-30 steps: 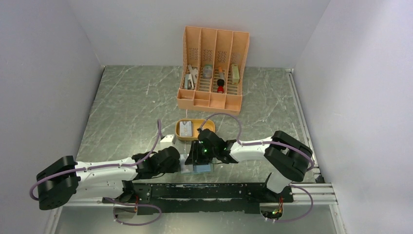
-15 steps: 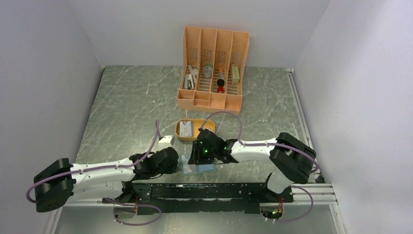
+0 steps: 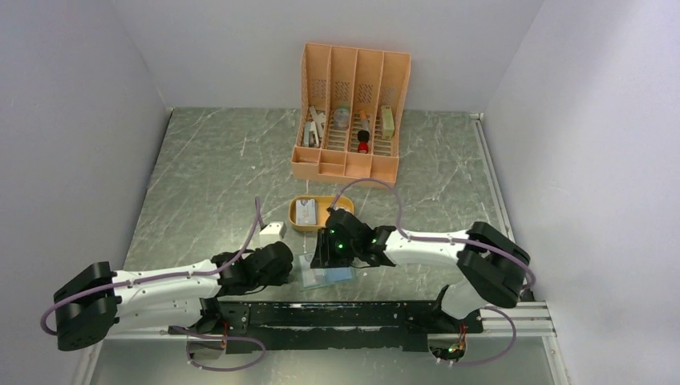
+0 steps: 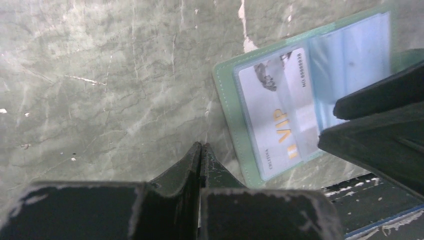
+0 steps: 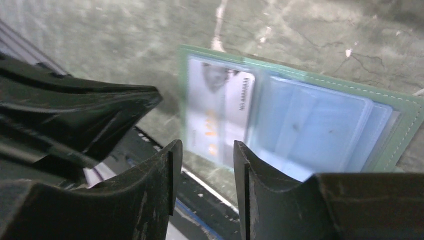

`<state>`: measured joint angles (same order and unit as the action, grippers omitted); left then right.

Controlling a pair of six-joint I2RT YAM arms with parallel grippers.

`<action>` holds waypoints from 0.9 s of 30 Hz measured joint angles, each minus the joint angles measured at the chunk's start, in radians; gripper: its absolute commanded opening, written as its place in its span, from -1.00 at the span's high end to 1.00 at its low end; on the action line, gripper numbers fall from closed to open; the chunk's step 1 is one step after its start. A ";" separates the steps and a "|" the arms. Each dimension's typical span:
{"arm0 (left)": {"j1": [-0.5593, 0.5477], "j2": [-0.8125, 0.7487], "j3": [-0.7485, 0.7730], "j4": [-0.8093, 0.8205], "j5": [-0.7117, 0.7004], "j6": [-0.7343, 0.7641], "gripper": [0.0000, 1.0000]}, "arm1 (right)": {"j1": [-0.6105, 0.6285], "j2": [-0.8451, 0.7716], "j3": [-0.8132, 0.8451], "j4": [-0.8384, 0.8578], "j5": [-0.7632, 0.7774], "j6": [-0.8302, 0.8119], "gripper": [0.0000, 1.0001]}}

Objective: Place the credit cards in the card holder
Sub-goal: Insert the credit card into the card holder, then pick up the credit card from the storage box.

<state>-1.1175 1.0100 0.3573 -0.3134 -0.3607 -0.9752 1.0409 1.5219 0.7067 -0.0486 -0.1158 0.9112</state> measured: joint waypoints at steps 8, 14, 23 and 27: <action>0.000 -0.092 0.072 -0.075 -0.039 0.017 0.74 | -0.050 -0.145 0.136 -0.106 0.026 -0.072 -0.03; 0.000 -0.167 0.109 -0.124 -0.070 0.030 0.42 | -0.208 -0.132 0.157 -0.097 0.019 -0.135 -0.15; 0.000 -0.292 0.109 -0.194 -0.090 0.036 0.08 | -0.279 0.133 0.333 -0.038 -0.034 -0.195 -0.19; 0.000 -0.326 0.109 -0.222 -0.097 0.031 0.07 | -0.280 0.217 0.392 -0.031 -0.041 -0.203 -0.19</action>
<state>-1.1175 0.6842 0.4664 -0.5358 -0.4572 -0.9443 0.7609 1.7393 1.0985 -0.0799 -0.1566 0.7078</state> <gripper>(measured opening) 0.464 0.595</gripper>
